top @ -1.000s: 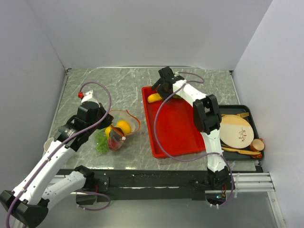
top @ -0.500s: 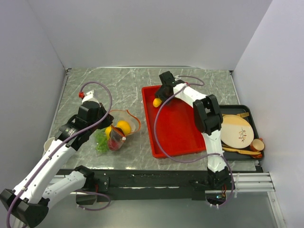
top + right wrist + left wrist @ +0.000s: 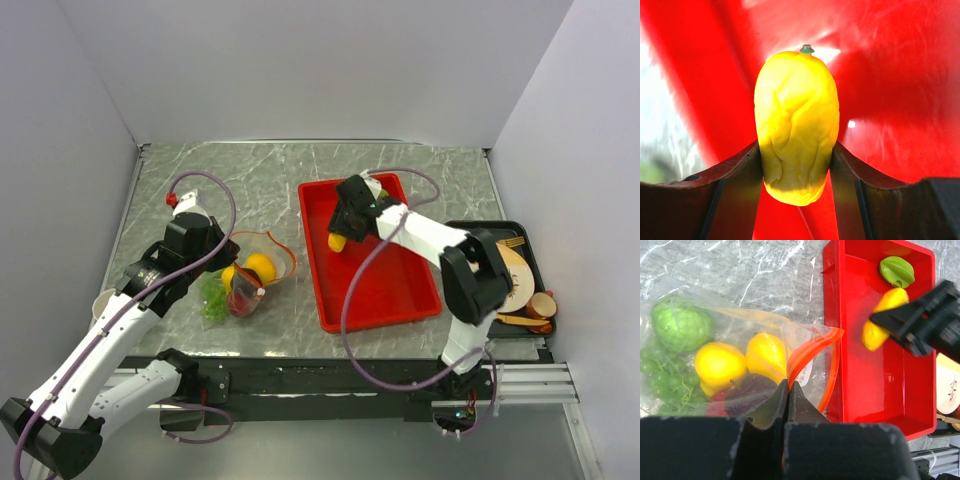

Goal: Place the food in the zip-top bag and seal the zipper
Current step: Pick up the fake fruit from the bin, then place the fake fruit in the zipper food storage bag.

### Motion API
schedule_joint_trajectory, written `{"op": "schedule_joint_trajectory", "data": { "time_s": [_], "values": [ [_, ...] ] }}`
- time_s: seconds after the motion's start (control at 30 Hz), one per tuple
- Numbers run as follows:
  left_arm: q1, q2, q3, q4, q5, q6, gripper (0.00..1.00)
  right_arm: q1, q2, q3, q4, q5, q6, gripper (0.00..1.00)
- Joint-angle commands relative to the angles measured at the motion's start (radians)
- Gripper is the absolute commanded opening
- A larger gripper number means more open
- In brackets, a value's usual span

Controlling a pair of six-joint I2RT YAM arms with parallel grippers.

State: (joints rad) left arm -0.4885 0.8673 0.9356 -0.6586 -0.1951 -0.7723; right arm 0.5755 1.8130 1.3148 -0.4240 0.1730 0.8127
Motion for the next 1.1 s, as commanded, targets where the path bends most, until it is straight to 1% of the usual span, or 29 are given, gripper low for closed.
{"op": "schedule_joint_trajectory", "data": {
  "time_s": [0.0,0.03,0.1,0.13,0.17,0.27,0.43,0.53,0.73,0.83,0.97,1.07],
  "values": [
    [-0.001,-0.004,0.0,0.033,0.017,-0.004,0.01,0.043,-0.199,-0.103,0.083,0.039,-0.098,0.45],
    [-0.001,-0.002,-0.001,0.037,0.019,-0.002,0.01,0.052,-0.227,-0.12,0.106,0.03,-0.125,0.45],
    [-0.001,0.002,0.0,0.04,0.025,-0.004,0.01,0.079,-0.286,-0.149,0.117,-0.041,-0.153,0.45],
    [-0.001,0.006,-0.001,0.046,0.028,-0.002,0.01,0.09,-0.3,-0.155,0.12,-0.076,-0.17,0.45],
    [-0.001,0.012,-0.003,0.053,0.031,-0.004,0.01,0.098,-0.313,-0.16,0.128,-0.149,-0.182,0.45],
    [-0.001,0.025,-0.004,0.065,0.039,-0.002,0.01,0.147,-0.359,-0.175,0.145,-0.242,-0.205,0.45],
    [-0.001,0.045,-0.001,0.074,0.051,0.001,0.01,0.254,-0.38,-0.163,0.152,-0.325,-0.253,0.46],
    [-0.001,0.05,0.0,0.079,0.051,0.004,0.01,0.288,-0.388,-0.166,0.168,-0.369,-0.28,0.46],
    [-0.001,0.05,-0.007,0.083,0.056,0.002,0.01,0.317,-0.363,-0.117,0.14,-0.458,-0.359,0.46],
    [-0.001,0.044,-0.012,0.085,0.059,-0.001,0.01,0.339,-0.336,-0.08,0.114,-0.466,-0.383,0.47],
    [-0.001,0.038,-0.02,0.088,0.063,-0.004,0.01,0.35,-0.262,-0.025,0.082,-0.494,-0.406,0.49],
    [-0.001,0.041,-0.015,0.077,0.071,0.002,0.01,0.357,-0.2,0.037,0.041,-0.475,-0.408,0.5]
  ]
}}
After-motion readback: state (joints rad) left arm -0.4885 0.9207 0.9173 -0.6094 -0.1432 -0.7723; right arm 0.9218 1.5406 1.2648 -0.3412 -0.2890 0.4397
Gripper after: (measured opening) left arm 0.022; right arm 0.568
